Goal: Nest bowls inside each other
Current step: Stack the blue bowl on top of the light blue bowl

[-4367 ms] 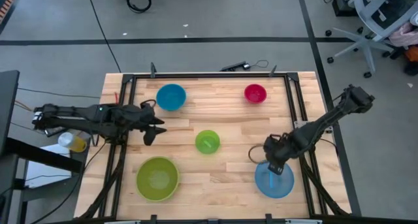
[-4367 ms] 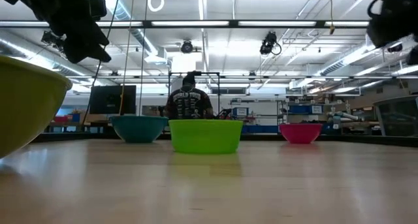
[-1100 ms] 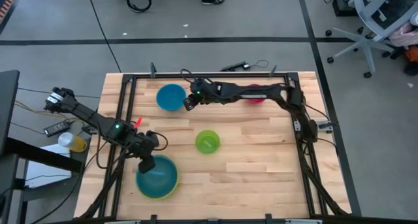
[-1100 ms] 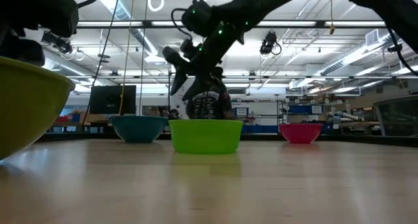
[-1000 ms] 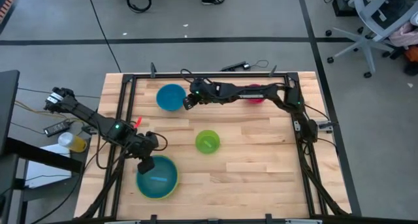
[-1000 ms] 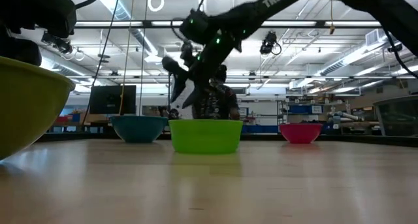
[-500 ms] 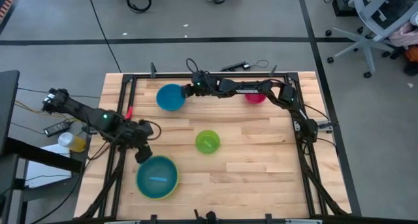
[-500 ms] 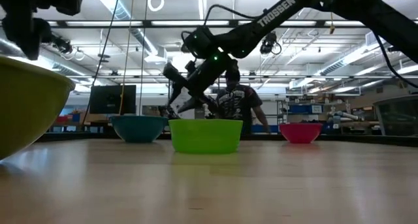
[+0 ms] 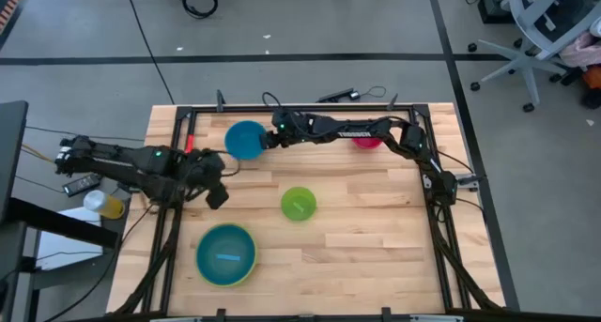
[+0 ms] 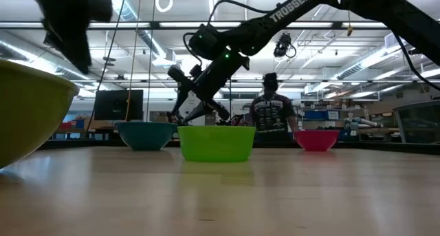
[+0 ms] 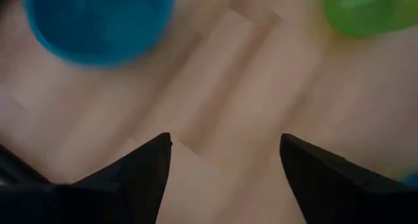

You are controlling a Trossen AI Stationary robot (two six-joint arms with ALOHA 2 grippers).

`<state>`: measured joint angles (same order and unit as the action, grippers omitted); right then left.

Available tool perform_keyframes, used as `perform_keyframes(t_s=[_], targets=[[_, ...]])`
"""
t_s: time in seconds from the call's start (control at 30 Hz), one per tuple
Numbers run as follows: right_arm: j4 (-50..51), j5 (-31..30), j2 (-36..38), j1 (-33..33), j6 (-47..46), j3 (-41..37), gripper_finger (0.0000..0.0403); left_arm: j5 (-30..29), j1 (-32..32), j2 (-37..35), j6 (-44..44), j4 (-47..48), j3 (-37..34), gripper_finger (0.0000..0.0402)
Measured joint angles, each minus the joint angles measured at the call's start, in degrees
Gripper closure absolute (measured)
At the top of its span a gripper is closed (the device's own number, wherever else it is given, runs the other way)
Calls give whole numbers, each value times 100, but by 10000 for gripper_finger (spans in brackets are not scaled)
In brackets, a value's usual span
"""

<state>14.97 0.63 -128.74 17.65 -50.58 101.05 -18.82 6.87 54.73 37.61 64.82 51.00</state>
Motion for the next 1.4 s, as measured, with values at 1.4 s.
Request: perform_keyframes(t_s=[1.4], targets=[[-755,-125,-416,-416,7810,20,233,566,-2387,677,-3778,-1264,-269,210]])
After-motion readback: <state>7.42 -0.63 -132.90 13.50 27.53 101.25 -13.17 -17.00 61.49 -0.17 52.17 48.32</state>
